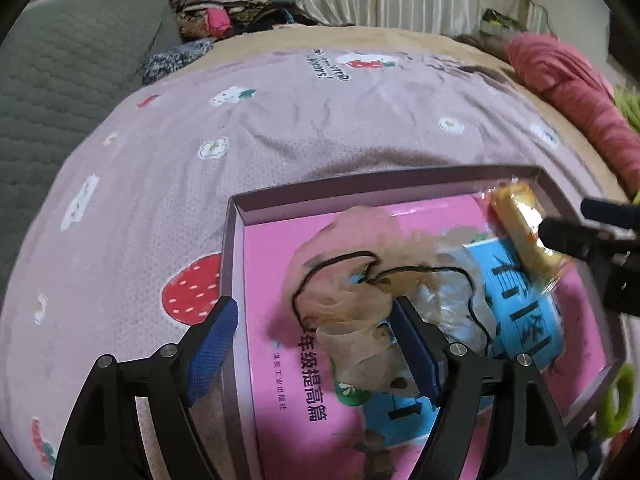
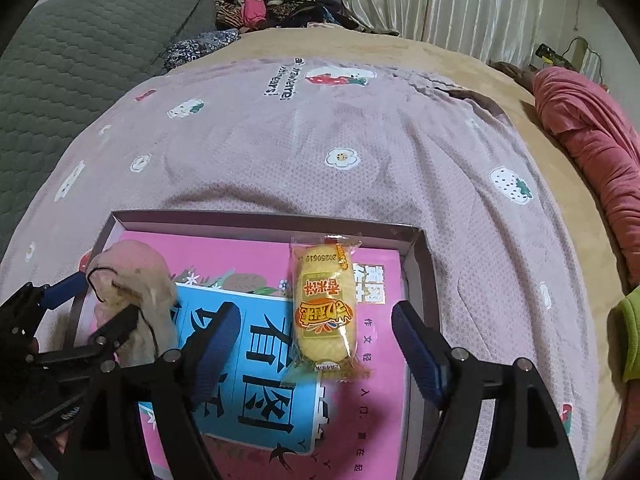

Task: Organize objects
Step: 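Lower the scrunchie onto the book with the left gripper while the right places the cake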

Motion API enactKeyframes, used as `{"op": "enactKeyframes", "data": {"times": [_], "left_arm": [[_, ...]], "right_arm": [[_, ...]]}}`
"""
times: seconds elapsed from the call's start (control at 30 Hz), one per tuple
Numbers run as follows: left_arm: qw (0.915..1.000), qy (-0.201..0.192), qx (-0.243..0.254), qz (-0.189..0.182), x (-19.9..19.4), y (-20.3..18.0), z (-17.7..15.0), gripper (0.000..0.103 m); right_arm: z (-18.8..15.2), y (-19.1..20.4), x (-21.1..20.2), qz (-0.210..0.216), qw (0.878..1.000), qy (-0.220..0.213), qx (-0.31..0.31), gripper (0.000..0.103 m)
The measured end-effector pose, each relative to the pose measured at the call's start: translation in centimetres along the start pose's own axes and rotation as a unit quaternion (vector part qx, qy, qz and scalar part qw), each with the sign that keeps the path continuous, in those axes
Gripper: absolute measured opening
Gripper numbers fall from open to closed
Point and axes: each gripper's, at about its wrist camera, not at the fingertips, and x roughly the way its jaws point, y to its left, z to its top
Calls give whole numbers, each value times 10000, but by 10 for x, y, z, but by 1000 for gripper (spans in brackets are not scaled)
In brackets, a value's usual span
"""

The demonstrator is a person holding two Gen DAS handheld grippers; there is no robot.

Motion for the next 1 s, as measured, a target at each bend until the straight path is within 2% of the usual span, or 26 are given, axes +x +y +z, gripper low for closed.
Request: {"op": "enactKeyframes", "data": {"times": [0.2,0.3,0.37,0.5,0.63,0.73,0.93,1.0], "left_arm": [[9997,-10,153,193,-11,-1,-4,80],[9995,118,206,217,-9,0,-7,80],[9989,166,288,332,-8,-2,-9,81],[9950,107,593,792,-8,-10,-12,81],[9924,-9,736,981,-10,-15,-14,81],[9948,-2,657,774,-15,-14,-15,81],[9995,167,106,-237,-20,-1,-12,83],[9991,177,-41,-376,-19,2,-12,83]], "right_arm": [[-2,0,-3,79,10000,-21,11,78],[-5,0,-3,79,10000,43,26,78],[-7,0,-5,72,10000,40,46,78],[-10,-1,-10,54,10000,41,-5,78],[-13,-2,-18,71,10000,31,-12,78],[-15,-5,-25,196,9998,41,52,78],[-17,-2,-44,363,9993,-14,-10,79],[-17,0,-48,410,9991,-21,-43,80]]}}
